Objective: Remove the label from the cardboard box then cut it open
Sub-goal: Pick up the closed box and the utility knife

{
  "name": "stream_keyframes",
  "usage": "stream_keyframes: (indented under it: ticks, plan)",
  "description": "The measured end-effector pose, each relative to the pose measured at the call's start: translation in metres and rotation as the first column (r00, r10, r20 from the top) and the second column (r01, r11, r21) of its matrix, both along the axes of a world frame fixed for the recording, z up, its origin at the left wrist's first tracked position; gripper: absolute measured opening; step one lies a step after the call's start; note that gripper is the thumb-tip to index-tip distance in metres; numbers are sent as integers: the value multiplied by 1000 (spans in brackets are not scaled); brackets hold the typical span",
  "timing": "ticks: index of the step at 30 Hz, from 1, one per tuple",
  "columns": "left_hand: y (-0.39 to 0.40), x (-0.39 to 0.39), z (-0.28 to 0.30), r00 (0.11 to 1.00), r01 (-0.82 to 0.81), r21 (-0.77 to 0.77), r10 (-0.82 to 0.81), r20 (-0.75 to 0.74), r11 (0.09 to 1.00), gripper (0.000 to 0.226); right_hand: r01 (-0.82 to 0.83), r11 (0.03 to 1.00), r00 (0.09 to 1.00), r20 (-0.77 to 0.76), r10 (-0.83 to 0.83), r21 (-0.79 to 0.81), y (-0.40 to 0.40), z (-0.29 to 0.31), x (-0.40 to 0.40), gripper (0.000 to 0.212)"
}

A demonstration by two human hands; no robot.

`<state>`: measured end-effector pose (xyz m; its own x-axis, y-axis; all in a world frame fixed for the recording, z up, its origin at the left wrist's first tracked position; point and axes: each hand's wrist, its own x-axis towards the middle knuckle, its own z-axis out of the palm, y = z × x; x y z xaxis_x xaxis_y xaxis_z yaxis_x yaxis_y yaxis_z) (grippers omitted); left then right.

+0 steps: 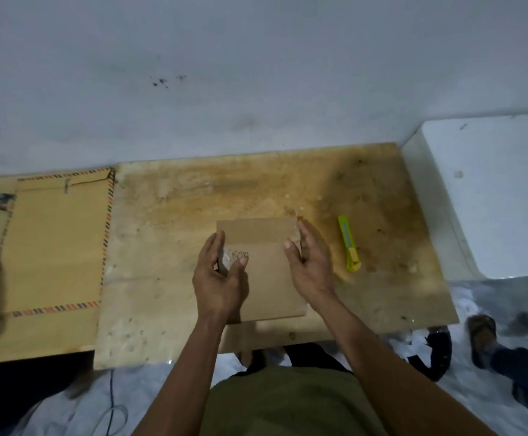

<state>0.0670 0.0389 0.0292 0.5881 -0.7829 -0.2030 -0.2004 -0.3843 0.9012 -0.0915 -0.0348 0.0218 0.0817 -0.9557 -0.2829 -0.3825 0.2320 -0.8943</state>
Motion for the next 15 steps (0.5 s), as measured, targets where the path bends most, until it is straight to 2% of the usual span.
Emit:
stream_keyframes:
  ticks: [2,4,7,9,15]
  plan:
    - [-1,5,10,999,47,-5,-47,7,999,64,-62,997,996,-60,60,-40,5,9,1,58]
    - [-3,9,17,992,116,6,-116,41,993,66,-52,996,995,-92,45,-72,10,15,3,58]
    - [-1,11,19,981,184,22,-185,53,983,70,51,987,992,-103,-67,-150,17,19,4,52]
    - [0,10,17,972,225,36,-227,61,974,73,114,983,987,-94,-128,-142,22,22,3,48]
    - [-6,-30,15,910,406,49,-409,65,913,61,302,945,939,-128,-318,-127,48,29,-35,44]
